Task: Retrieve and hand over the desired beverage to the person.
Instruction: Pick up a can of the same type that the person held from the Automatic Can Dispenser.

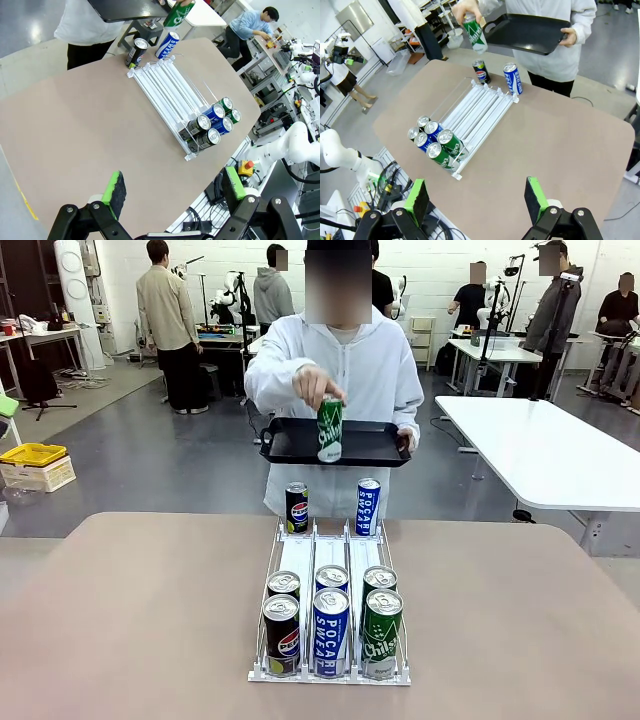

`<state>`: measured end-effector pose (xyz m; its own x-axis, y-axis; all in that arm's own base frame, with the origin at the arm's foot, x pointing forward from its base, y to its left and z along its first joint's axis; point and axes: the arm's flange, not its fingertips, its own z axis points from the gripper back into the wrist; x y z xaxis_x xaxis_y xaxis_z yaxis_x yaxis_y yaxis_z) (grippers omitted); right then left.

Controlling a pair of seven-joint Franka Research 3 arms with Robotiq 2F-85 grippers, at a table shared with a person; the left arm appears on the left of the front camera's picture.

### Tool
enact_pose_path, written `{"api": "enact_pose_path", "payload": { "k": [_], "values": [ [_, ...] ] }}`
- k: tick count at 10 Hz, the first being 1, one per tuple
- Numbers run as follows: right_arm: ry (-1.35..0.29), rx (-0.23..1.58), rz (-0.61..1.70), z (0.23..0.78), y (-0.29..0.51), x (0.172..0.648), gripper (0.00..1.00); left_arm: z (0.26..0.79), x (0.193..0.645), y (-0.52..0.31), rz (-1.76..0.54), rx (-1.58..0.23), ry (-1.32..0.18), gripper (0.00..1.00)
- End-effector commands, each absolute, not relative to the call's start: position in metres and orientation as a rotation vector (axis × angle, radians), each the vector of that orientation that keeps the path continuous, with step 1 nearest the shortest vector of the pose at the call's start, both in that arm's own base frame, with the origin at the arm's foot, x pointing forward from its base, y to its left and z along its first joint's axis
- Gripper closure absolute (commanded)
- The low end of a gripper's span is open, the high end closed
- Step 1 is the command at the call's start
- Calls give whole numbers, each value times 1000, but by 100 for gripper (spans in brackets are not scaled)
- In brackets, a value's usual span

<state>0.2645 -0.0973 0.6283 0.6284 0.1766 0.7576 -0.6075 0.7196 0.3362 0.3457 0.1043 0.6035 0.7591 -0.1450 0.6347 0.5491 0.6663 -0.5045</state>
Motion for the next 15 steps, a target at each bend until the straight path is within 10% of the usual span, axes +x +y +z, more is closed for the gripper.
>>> {"api": "enact_pose_path", "payload": {
  "k": [1, 8, 15],
  "values": [
    [-774, 641, 500, 630, -97, 267, 0, 603, 347, 105, -440, -758, -613, 0],
    [-767, 622, 484, 628, -97, 264, 0, 603, 347, 105, -440, -758, -613, 0],
    [-490, 413, 435, 625, 63, 276, 0, 603, 347, 105, -440, -758, -613, 0]
  ]
}}
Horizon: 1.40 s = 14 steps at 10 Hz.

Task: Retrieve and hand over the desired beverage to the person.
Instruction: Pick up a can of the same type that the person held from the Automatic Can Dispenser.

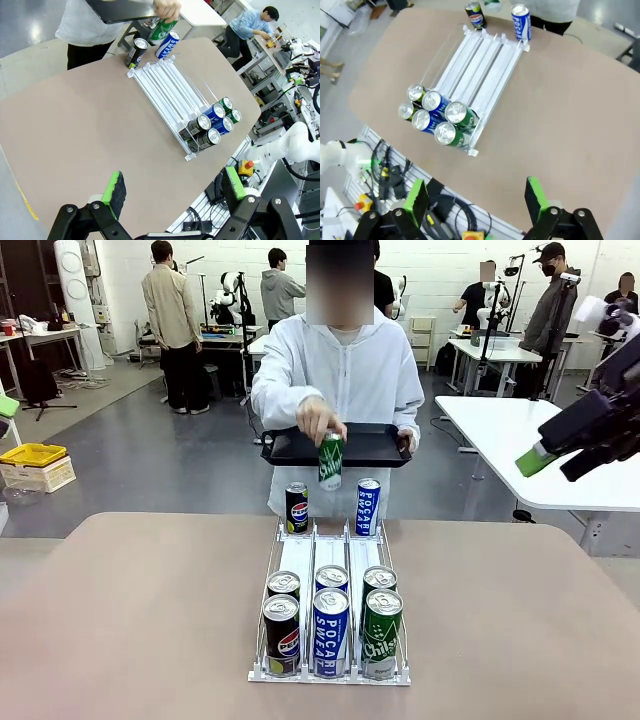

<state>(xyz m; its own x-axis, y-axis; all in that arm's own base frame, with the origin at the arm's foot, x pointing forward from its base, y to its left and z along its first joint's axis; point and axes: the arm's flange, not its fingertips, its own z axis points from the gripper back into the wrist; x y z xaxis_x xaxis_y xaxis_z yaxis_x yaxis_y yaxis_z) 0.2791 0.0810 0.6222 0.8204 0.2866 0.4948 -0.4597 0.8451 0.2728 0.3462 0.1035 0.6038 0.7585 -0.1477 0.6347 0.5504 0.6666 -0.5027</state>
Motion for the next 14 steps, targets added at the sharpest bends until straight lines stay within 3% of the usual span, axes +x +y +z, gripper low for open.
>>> {"api": "enact_pose_path", "payload": {
  "k": [1, 5, 7, 10, 14],
  "values": [
    [-490, 413, 435, 625, 63, 276, 0, 603, 347, 105, -440, -758, -613, 0],
    [-491, 414, 416, 629, 64, 276, 0, 603, 347, 105, -440, -758, -613, 0],
    [-301, 208, 494, 611, 131, 263, 0, 603, 347, 105, -440, -758, -613, 0],
    [-165, 91, 229, 577, 236, 275, 0, 603, 347, 105, -440, -758, -613, 0],
    [-25, 245, 37, 514, 288, 311, 0, 603, 347, 105, -440, -758, -613, 0]
  ]
}}
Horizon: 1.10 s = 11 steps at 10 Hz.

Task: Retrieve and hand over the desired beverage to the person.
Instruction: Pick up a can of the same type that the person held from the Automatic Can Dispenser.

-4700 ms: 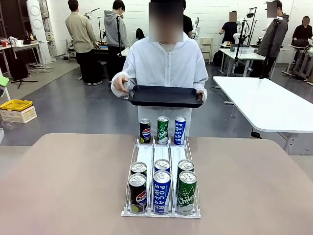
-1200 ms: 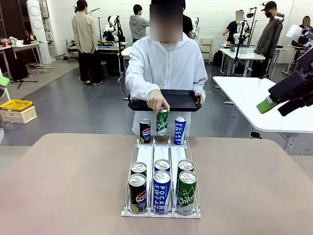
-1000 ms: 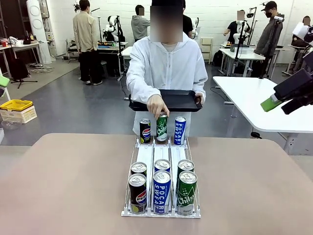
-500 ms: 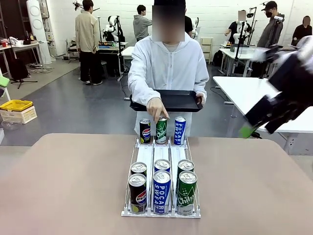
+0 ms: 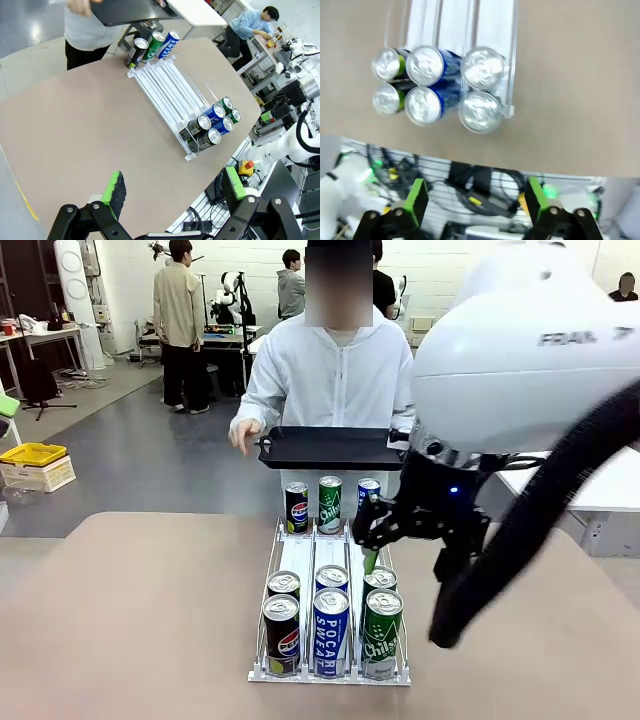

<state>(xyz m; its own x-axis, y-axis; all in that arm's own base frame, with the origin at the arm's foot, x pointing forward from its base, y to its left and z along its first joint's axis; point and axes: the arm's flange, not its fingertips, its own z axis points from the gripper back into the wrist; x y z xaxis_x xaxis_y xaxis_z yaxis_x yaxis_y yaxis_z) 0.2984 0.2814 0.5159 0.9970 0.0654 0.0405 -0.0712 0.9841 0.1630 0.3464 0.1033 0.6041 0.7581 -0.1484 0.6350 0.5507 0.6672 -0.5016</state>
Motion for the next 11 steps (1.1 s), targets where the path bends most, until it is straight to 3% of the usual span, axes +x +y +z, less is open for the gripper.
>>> {"api": "enact_pose_path", "payload": {
  "k": [1, 8, 11],
  "values": [
    [-18, 246, 23, 502, 291, 320, 0, 603, 347, 105, -440, -758, -613, 0],
    [-17, 215, 56, 503, 287, 316, 0, 603, 347, 105, -440, -758, -613, 0],
    [-89, 115, 70, 475, 289, 315, 0, 603, 347, 105, -440, -758, -613, 0]
  ]
}}
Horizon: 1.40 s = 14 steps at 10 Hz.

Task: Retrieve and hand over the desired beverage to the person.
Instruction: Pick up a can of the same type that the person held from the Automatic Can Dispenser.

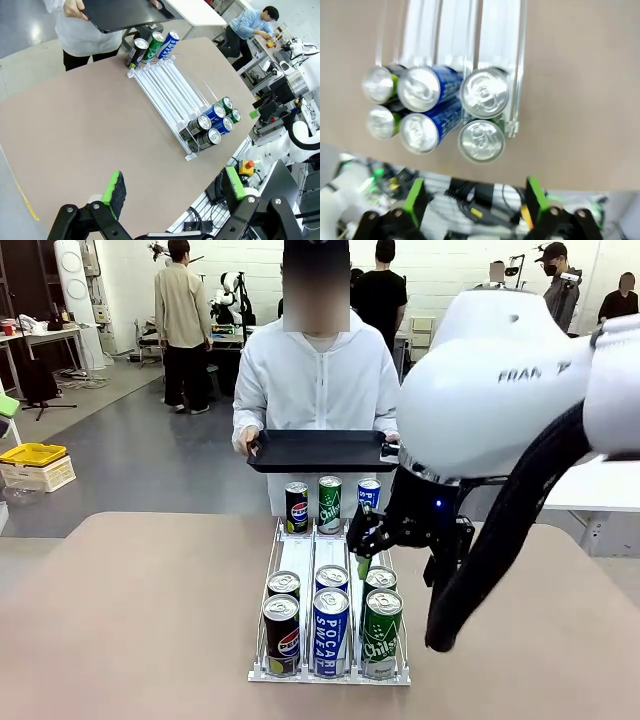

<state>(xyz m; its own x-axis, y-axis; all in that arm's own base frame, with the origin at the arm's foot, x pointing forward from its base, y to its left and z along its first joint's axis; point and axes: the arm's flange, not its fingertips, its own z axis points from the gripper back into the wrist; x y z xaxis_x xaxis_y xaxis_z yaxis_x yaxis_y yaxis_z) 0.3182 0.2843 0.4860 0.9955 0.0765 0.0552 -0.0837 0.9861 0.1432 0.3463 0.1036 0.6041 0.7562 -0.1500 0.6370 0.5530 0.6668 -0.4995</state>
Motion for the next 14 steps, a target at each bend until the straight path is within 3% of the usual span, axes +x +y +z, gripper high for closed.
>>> {"api": "enact_pose_path", "payload": {
  "k": [1, 6, 14],
  "values": [
    [-129, 96, 102, 468, 289, 311, 0, 603, 347, 105, -440, -758, -613, 0],
    [-146, 72, 190, 435, 303, 297, 0, 603, 347, 105, -440, -758, -613, 0],
    [-109, 59, 119, 421, 299, 322, 0, 603, 347, 105, -440, -758, -613, 0]
  ]
}}
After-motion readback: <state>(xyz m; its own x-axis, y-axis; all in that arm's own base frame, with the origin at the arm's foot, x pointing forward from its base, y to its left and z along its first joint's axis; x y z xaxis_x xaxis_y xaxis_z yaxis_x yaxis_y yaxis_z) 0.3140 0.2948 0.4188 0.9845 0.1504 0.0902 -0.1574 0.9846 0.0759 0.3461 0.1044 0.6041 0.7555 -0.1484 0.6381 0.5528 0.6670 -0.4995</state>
